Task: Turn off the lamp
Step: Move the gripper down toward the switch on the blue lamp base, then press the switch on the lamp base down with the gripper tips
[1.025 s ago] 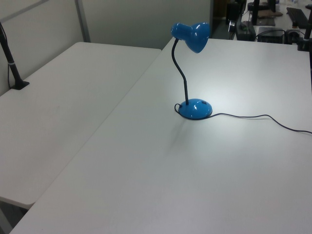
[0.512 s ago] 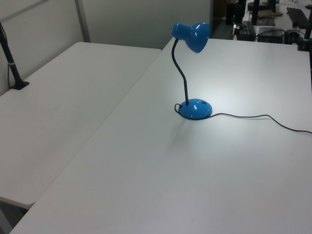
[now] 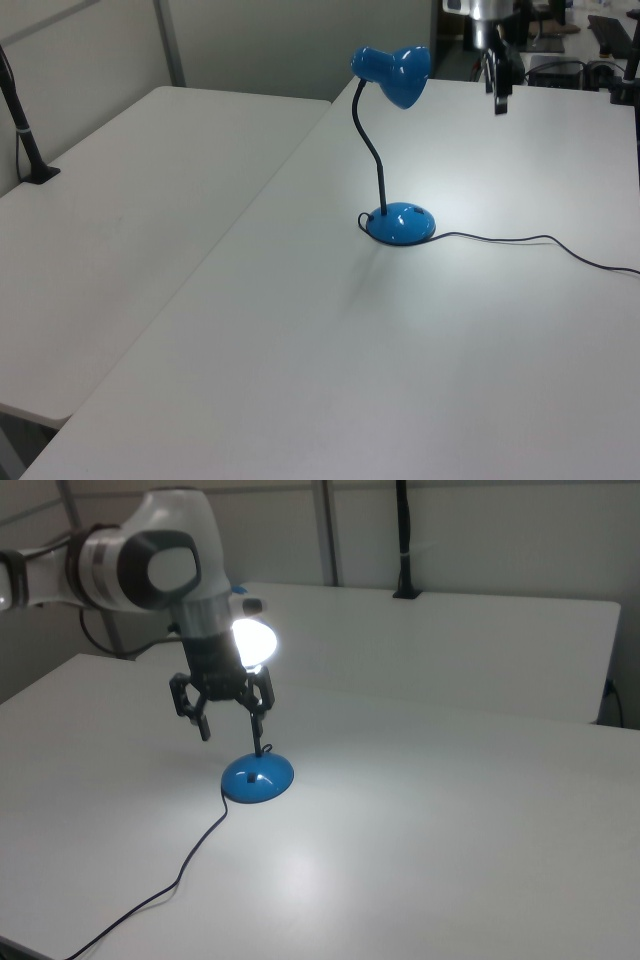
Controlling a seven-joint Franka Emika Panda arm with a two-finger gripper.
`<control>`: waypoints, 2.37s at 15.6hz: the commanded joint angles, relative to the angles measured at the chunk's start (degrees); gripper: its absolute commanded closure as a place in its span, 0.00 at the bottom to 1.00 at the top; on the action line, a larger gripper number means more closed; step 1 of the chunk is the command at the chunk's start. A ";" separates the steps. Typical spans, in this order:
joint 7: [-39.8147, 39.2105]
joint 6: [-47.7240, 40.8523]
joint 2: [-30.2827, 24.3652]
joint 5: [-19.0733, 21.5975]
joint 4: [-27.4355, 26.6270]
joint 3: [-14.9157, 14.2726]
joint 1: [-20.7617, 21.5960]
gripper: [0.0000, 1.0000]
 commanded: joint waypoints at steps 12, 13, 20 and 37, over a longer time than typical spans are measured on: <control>10.01 33.78 7.02 9.95 -15.45 -0.08 2.20 1.00; 11.07 35.02 7.73 9.95 -15.45 -0.08 2.37 1.00; 12.92 42.67 10.37 15.22 -15.45 -0.08 3.51 1.00; 12.92 47.42 14.41 20.85 -15.02 0.10 5.01 1.00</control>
